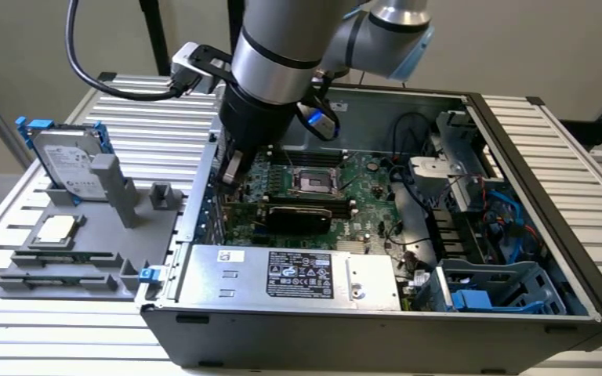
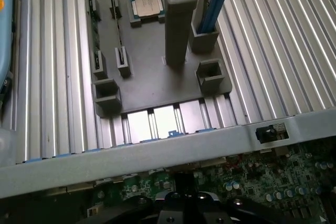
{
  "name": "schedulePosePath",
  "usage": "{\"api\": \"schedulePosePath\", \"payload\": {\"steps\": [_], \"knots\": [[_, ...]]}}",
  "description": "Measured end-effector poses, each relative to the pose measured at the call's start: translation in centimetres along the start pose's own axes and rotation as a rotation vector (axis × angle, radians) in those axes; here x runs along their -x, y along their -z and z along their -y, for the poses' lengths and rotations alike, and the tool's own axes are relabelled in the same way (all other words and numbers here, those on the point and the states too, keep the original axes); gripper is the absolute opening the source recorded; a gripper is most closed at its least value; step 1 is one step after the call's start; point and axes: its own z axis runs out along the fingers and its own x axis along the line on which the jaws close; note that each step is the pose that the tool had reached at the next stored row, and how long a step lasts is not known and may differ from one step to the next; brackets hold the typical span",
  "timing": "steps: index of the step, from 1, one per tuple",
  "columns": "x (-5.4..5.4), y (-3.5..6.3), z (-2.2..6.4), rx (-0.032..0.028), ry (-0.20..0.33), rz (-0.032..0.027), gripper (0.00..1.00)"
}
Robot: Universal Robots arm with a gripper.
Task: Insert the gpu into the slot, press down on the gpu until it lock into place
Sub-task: 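Press down on the gpu until it lock into place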
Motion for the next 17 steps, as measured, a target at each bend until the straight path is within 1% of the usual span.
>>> {"api": "schedulePosePath", "payload": {"steps": [4, 9, 13, 17], "knots": [[0.2, 0.41, 0.65, 0.0033, 0.0, -0.0007, 0.11], [0.4, 0.73, 1.61, 0.0035, -0.001, -0.0024, 0.11], [0.5, 0.94, 2.25, 0.0025, -0.002, -0.007, 0.11], [0.6, 1.08, 2.69, 0.0012, -0.004, -0.0124, 0.11]]}}
